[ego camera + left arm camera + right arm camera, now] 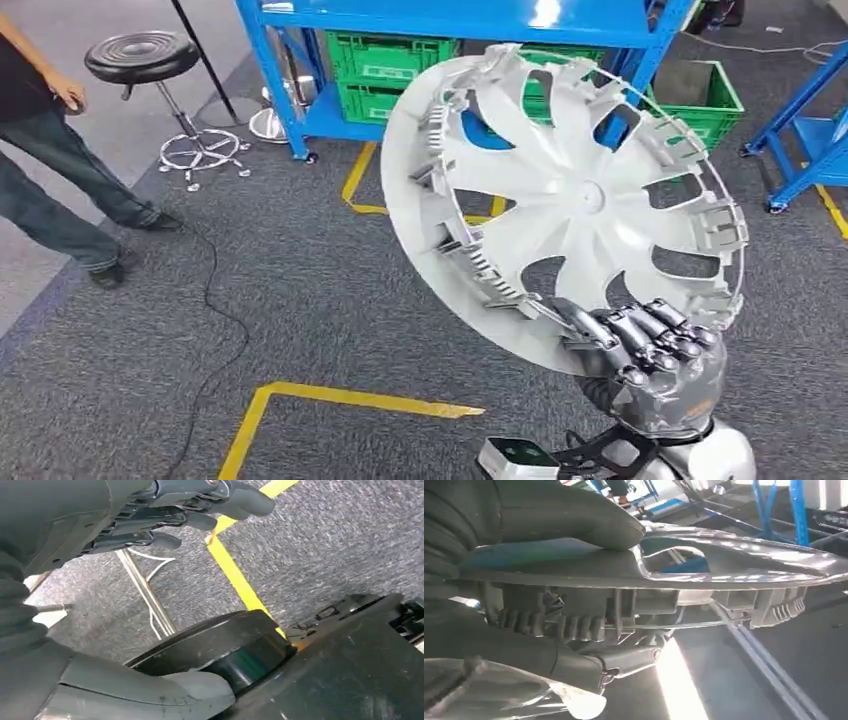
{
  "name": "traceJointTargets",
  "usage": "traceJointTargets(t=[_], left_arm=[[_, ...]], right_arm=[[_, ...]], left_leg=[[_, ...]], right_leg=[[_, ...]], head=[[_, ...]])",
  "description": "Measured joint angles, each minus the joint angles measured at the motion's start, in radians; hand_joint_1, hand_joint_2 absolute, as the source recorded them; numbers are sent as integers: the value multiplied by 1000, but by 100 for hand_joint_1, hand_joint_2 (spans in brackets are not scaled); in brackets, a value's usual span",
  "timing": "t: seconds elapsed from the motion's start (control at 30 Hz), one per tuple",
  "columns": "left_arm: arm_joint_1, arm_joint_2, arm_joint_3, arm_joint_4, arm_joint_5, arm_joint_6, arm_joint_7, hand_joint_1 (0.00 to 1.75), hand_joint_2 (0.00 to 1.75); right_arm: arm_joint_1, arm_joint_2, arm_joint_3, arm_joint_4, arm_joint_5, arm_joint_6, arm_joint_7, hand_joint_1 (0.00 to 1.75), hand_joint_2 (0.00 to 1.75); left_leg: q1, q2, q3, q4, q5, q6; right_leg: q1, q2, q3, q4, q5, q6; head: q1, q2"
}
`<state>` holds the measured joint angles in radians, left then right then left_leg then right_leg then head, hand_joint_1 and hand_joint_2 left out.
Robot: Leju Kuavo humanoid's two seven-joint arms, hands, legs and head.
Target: Take the parts from the cabinet and place them on the table.
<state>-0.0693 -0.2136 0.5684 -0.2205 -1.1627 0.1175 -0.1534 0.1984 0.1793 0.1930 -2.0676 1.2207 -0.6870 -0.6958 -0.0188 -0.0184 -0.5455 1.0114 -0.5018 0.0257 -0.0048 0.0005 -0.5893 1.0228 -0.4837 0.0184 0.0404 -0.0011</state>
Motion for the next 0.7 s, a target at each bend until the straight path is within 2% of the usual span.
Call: traceJointTargets(t=[0.03, 0.07, 0.1, 0.13, 0.2, 0.23, 0.27, 0.3, 0.37, 0.4, 0.43, 0.47, 0.5, 0.57, 0.6, 0.63, 0.7], left_arm=[[-1, 0, 0, 0, 0, 0, 0, 0, 175], [-1, 2, 0, 0, 0, 0, 0, 0, 175], [0, 0, 0, 0, 0, 0, 0, 0, 175], [-1, 2, 0, 0, 0, 0, 0, 0, 175], [-6, 8, 2, 0, 1, 2, -4, 0, 175], [-10, 8, 4, 0, 2, 2, -4, 0, 175], [-12, 8, 5, 0, 2, 1, -4, 0, 175], [-12, 8, 5, 0, 1, 2, -4, 0, 175], [-10, 8, 6, 0, 0, 2, -4, 0, 175], [-6, 8, 6, 0, 0, 1, -1, 0, 175], [-3, 4, 6, 0, -1, 1, -1, 0, 175], [-2, 4, 6, 0, 0, 1, -1, 0, 175], [-2, 5, 6, 0, 0, 1, -1, 0, 175], [-1, 3, 6, 0, 0, 1, -1, 0, 175], [-1, 1, 6, 0, 0, 2, -2, 0, 175], [-1, 1, 6, 0, 0, 2, -2, 0, 175], [0, 1, 6, 0, 0, 2, -2, 0, 175]], right_arm=[[0, 0, 0, 0, -1, 0, 0, 175, 175], [0, 0, 0, 1, -1, 0, 0, 175, 175], [-1, 0, 0, 1, -2, 0, 2, 175, 175], [-1, 0, 0, 1, -2, 0, 1, 175, 175], [-2, 0, 1, 1, -1, 0, 0, 175, 175], [-2, 0, 1, 2, -2, 0, 0, 175, 175], [-2, 0, 1, 3, -1, 0, 0, 175, 175], [-1, 0, 1, 4, -1, 0, 0, 175, 175], [-1, 0, 1, 5, -1, 0, 0, 175, 175], [-2, 0, 1, 4, -2, 0, 0, 175, 175], [-2, 0, 1, 4, -2, 0, 0, 175, 175], [-3, 0, 2, 4, -2, -1, 0, 175, 175], [-3, 0, 2, 5, -1, -1, 0, 175, 175], [-2, 1, 3, 5, -1, -1, 0, 175, 175], [-1, 0, 3, 5, -1, -1, 0, 175, 175], [-3, 0, 4, 5, -2, -1, 0, 175, 175], [-3, 0, 4, 5, -2, -1, 0, 175, 175]], left_leg=[[0, 0, 2, -1, 0, -4], [-3, -1, 3, 1, -9, -10], [-3, 3, -2, 22, -24, -19], [1, 3, -28, 80, -57, -27], [7, 4, -103, 242, -126, -38], [8, 4, -128, 295, -138, -41], [8, 4, -130, 302, -126, -42], [10, 4, -113, 266, -90, -42], [14, 6, -46, 113, 2, -41], [15, 7, -6, 28, 26, -41], [9, 6, -5, 22, 18, -39], [9, 6, 3, 0, 8, -27], [9, 5, -4, 3, 8, -19], [9, 4, -4, -4, 12, -5], [14, 4, 0, -10, 16, 2], [13, 5, 0, -10, 16, 8], [9, 6, -1, -10, 14, 14]], right_leg=[[-1, 0, 1, -3, 0, -3], [-12, -4, 9, -13, 3, -8], [-14, -5, 14, -17, 2, -10], [-15, -7, 17, -17, 1, -13], [-15, -10, 20, -17, -2, -15], [-15, -11, 21, -16, -3, -16], [-16, -10, 25, -16, -4, -16], [-16, -9, 28, -16, -7, -15], [-18, -6, 38, -16, -11, -11], [-19, -5, 43, -17, -14, -6], [-12, -3, 41, -15, -14, -1], [-11, -1, 33, -12, -13, 5], [-11, -3, 29, -14, -11, 9], [-12, -5, 32, -18, -10, 21], [-14, -4, 21, -7, -24, 26], [-13, -4, -1, 41, -54, 27], [-13, -4, -81, 205, -126, 29]], head=[[0, 0], [1, 0], [-5, 0], [-10, 0], [-8, 0], [-10, 0], [-9, 0], [-9, 0], [-8, 0], [-9, 0], [-13, 0], [-15, 0], [-11, 0], [-13, 0], [-13, 0], [-9, 0], [-8, 0]])
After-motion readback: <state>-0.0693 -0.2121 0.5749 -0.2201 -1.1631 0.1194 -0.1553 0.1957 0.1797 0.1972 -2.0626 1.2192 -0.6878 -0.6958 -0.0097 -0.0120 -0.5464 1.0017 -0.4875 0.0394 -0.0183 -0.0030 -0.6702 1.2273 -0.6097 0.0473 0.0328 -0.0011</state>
